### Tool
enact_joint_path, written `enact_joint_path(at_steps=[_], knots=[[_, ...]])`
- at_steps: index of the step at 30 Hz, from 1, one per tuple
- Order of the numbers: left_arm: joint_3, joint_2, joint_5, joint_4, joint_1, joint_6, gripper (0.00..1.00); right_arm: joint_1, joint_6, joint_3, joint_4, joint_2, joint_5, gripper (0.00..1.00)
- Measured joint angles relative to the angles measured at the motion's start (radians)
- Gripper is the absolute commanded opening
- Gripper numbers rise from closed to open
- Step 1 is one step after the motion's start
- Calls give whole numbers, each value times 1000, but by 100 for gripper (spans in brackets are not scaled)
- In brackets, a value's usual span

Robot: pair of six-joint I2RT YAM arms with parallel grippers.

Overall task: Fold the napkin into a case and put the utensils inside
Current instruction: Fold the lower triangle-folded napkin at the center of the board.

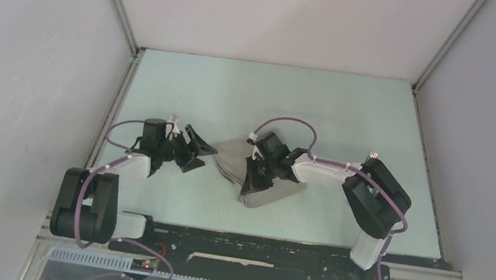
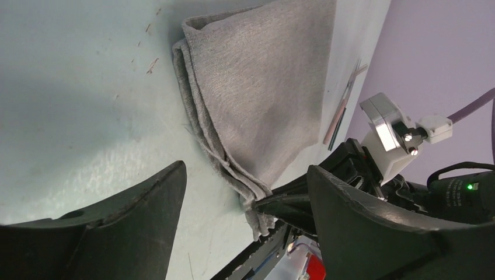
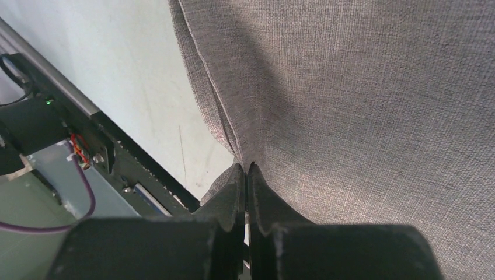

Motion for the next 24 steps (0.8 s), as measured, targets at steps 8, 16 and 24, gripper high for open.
enact_joint_path(at_steps=[8, 16, 24], knots=[[0, 86, -9, 103, -14, -42, 74, -57, 21, -58, 66, -29, -84, 0], [0, 147, -35, 179, -35, -73, 74, -116, 46, -121, 127, -80, -140, 0], [19, 206, -54, 225, -40, -89, 72, -162, 67, -165, 178, -91, -188, 0]])
